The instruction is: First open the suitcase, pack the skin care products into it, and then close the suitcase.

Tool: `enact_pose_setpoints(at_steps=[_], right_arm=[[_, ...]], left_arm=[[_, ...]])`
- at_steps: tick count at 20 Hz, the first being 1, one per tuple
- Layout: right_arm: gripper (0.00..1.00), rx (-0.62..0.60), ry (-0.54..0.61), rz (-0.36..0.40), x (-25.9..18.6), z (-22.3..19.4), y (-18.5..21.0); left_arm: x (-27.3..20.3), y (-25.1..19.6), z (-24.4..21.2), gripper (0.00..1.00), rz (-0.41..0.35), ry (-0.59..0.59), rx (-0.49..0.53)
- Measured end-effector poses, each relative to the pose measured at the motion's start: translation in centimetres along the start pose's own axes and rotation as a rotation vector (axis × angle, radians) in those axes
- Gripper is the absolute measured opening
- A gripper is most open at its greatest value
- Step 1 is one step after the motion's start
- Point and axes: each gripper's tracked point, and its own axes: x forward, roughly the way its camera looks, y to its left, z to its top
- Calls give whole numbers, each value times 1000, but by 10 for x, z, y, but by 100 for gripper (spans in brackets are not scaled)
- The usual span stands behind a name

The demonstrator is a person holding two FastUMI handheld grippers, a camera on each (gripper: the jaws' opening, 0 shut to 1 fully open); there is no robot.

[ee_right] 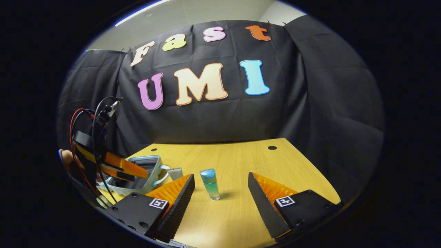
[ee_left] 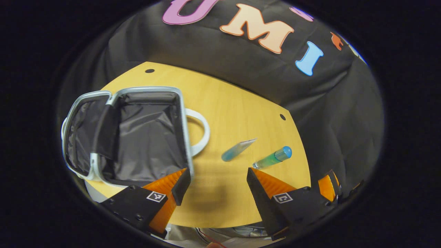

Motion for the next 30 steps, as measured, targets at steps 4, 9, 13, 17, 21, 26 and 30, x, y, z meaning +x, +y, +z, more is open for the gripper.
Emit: enact_pose_setpoints(at_steps=[4, 9, 13, 17, 21, 26, 30], right_arm=[[97, -20, 23, -8, 4, -11, -19], [97, -12, 33, -6, 11, -21, -31], [98, -12, 66, 3, 18, -37, -34], [97, -5, 94, 20, 28, -48, -32], [97, -25, 112, 57, 44, -57, -20], [98, -44, 130, 121, 74, -63, 2], [97, -88, 115, 185, 103, -69, 25]], left_arm=[[50, -25, -2, 96, 24, -49, 66], [102, -17, -4, 96, 122, -73, 59], [124, -9, -3, 94, 166, -93, 86], [134, -9, -9, 67, 175, -78, 100], [134, -13, -9, 41, 173, -58, 109], [109, -27, 7, 39, 128, -60, 69], [68, -25, 42, 38, 80, -77, 40]])
